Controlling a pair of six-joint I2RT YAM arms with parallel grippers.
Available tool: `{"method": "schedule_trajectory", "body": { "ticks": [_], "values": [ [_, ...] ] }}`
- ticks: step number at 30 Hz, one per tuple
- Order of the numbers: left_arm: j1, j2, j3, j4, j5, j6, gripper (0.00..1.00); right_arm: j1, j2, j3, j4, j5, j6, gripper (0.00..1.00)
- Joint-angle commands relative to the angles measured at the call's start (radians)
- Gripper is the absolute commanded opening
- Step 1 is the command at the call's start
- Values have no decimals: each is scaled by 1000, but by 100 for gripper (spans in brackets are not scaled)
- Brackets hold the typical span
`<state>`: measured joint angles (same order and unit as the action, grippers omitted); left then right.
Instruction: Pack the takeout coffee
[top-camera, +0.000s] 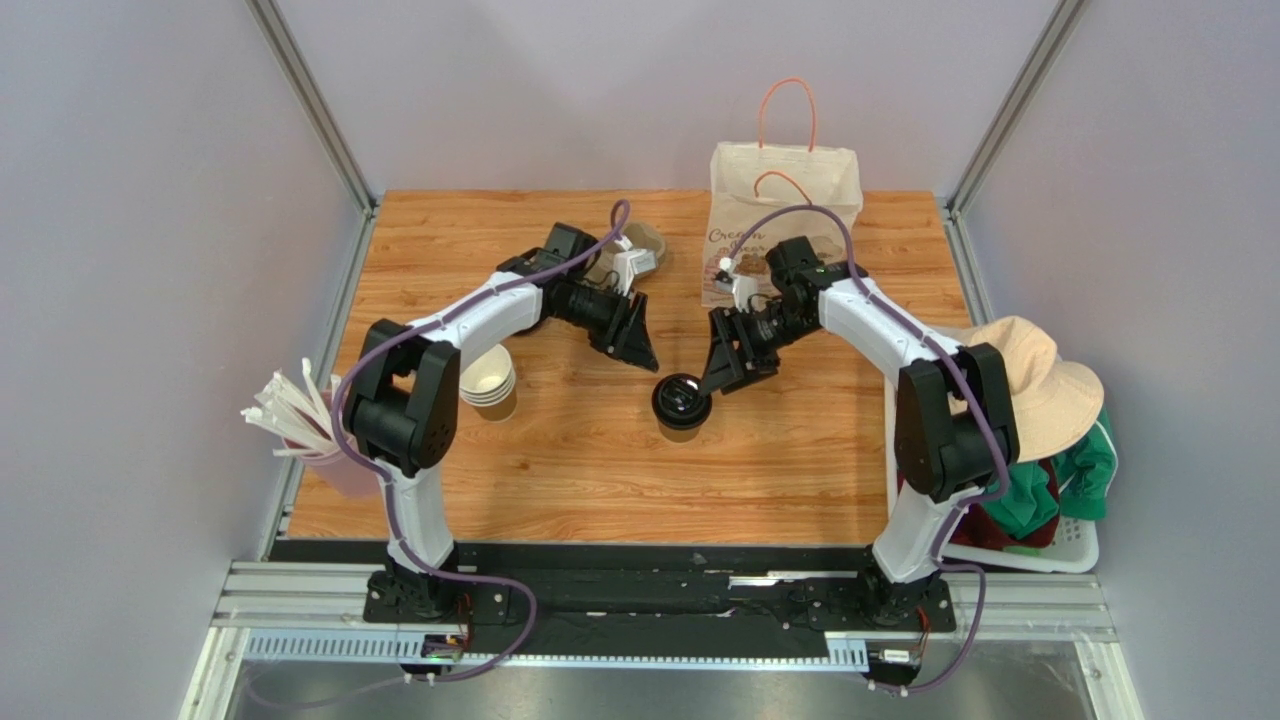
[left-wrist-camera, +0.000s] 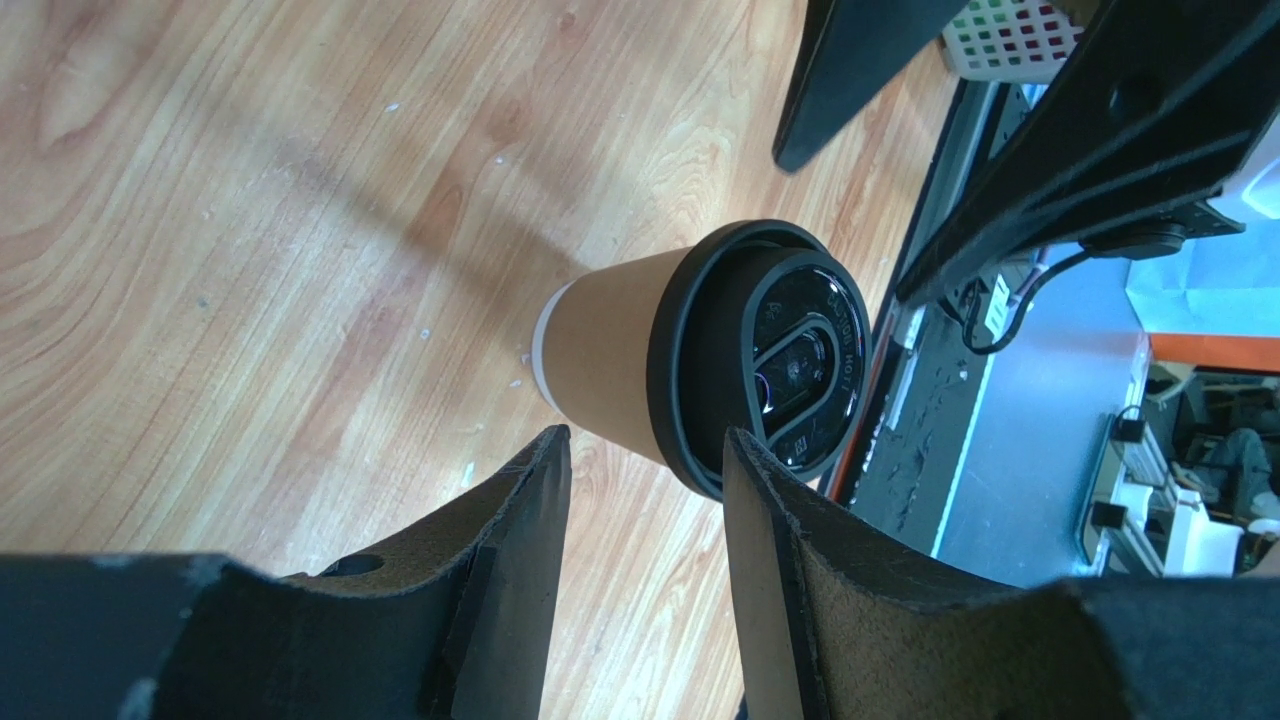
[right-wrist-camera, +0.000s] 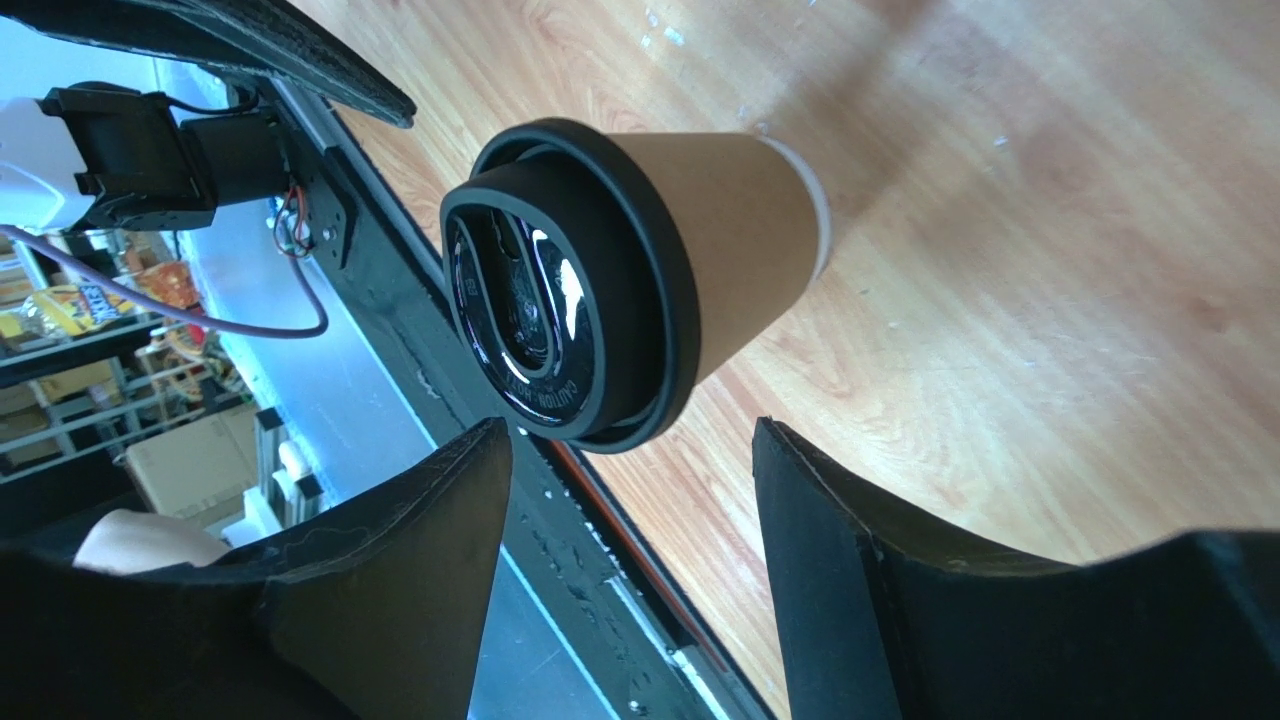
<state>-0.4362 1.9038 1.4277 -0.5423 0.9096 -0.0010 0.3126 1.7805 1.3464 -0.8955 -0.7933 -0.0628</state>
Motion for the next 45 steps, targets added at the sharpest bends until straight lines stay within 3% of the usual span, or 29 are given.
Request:
{"method": "schedule_trajectory", "body": {
  "ticks": [1, 12, 19, 23, 35, 45],
  "values": [
    [-10, 9, -3, 47, 9, 6, 51, 29, -6, -38, 79, -38, 49, 63],
    [-48, 6, -32, 64, -3, 7, 51, 59, 0, -62, 121, 8, 84, 57],
    [-65, 8, -56, 59, -11, 21, 50, 88, 30, -53, 127, 75, 81, 39],
    [-65, 5, -69, 48, -17, 38, 50, 88, 36, -46, 125, 97, 78, 35],
    [-65, -31, -93, -8, -41, 90, 50, 97, 69, 57, 63, 114, 15, 37],
    [-65, -51, -113, -31, -44, 105, 49, 125, 123, 172, 49, 149, -15, 50]
  ]
}}
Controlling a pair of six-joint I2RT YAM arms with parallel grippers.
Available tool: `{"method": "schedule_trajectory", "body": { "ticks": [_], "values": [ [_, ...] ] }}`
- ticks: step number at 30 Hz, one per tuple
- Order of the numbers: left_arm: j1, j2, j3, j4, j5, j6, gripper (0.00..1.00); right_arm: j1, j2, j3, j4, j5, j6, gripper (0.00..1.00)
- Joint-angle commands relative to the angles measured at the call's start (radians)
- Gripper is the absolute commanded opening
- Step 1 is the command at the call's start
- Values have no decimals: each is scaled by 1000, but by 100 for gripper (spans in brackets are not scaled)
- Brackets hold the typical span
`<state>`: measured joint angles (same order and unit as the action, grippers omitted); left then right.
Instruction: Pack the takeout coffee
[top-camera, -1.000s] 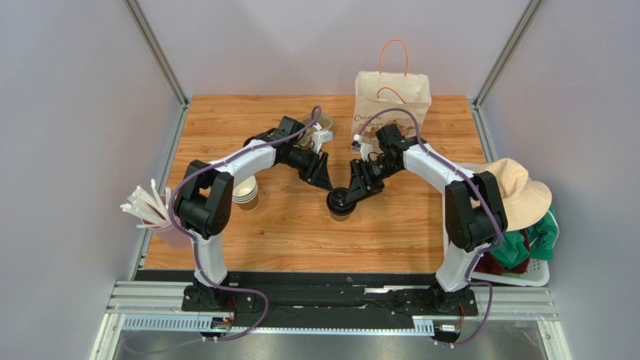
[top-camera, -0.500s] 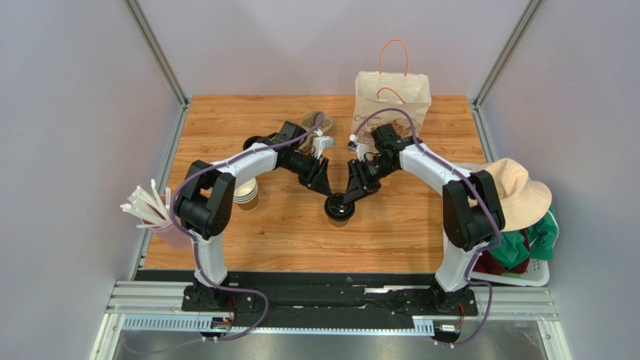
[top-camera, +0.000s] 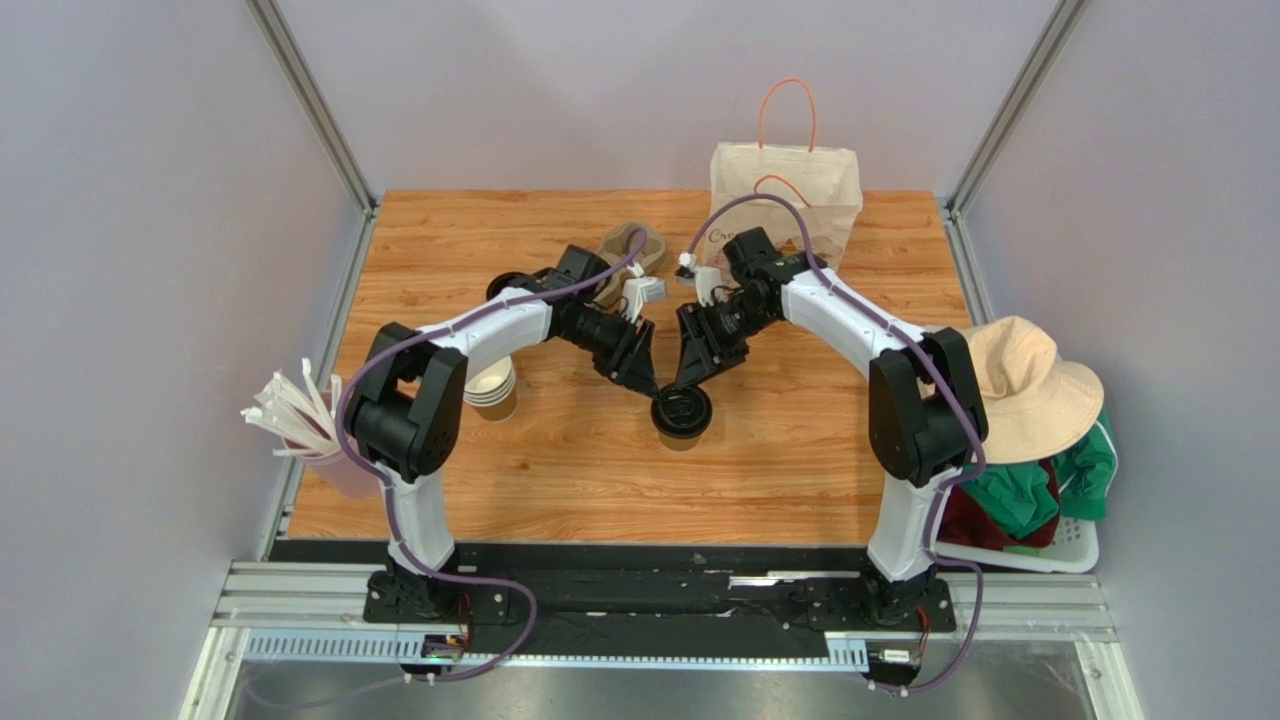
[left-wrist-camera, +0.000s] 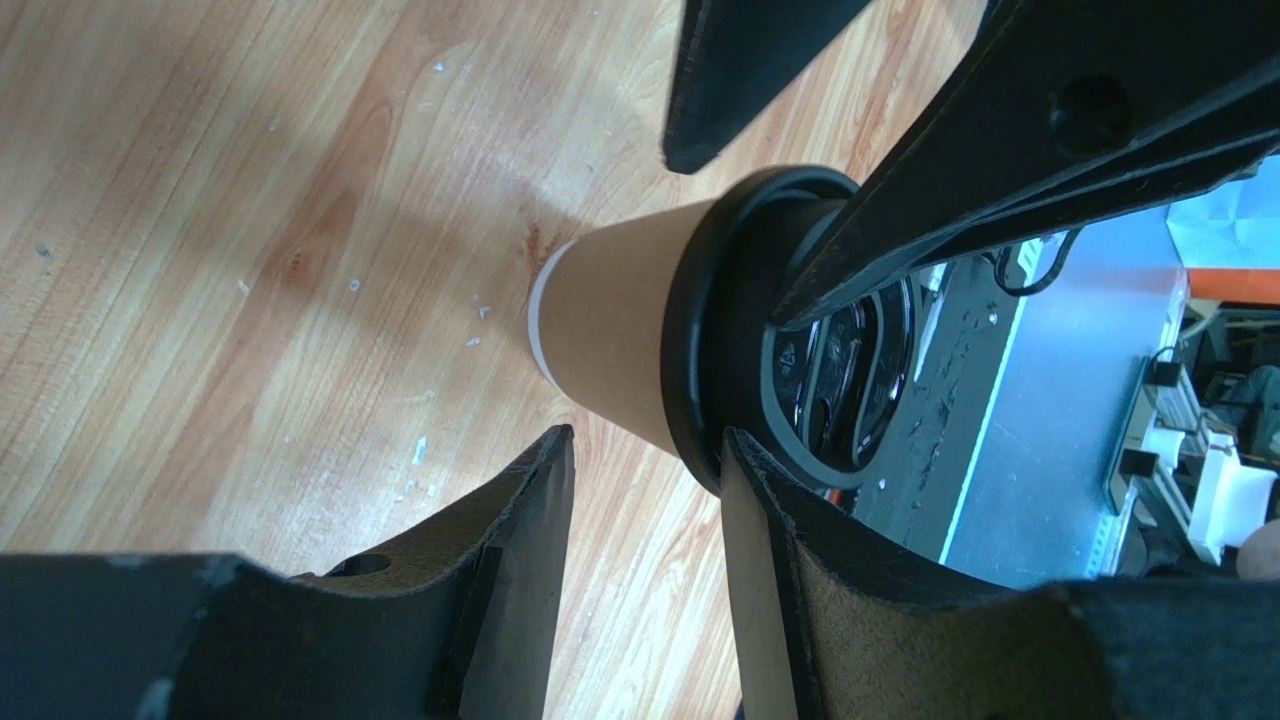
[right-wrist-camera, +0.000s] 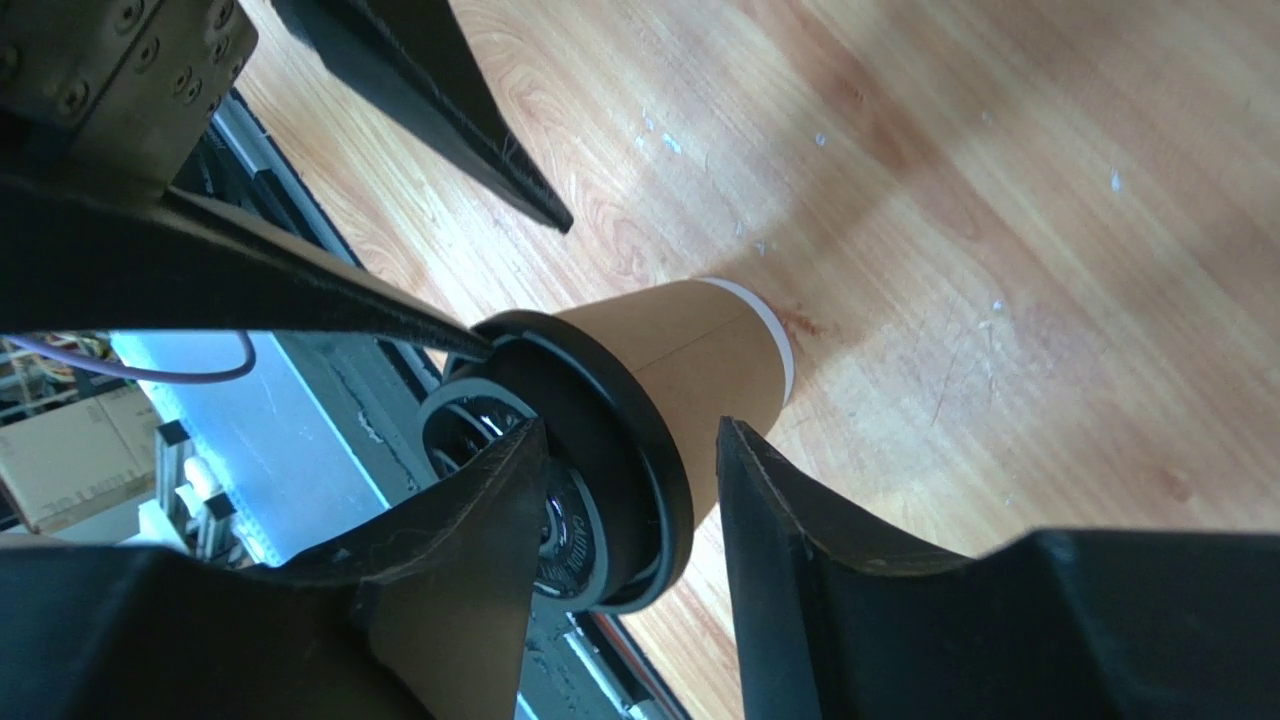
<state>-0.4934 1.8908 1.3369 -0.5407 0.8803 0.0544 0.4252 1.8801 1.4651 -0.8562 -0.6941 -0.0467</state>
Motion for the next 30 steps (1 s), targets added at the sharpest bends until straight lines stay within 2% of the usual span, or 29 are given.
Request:
{"method": "schedule_trajectory", "body": {
  "ticks": [1, 9, 17, 30],
  "values": [
    [-8, -39, -24, -33, -15, 50, 49, 9, 25, 63, 9, 54, -33, 52],
    [-7, -75, -28, -61, -15, 65, 49, 9, -25, 92, 9, 117, -67, 61],
    [-5, -91, -39, -45, -20, 52, 49, 6, -110, 86, -35, 134, -116, 61],
    [-2, -116, 65, -48, 48, -2, 50, 10, -192, -29, -37, 137, -142, 60]
  ]
}}
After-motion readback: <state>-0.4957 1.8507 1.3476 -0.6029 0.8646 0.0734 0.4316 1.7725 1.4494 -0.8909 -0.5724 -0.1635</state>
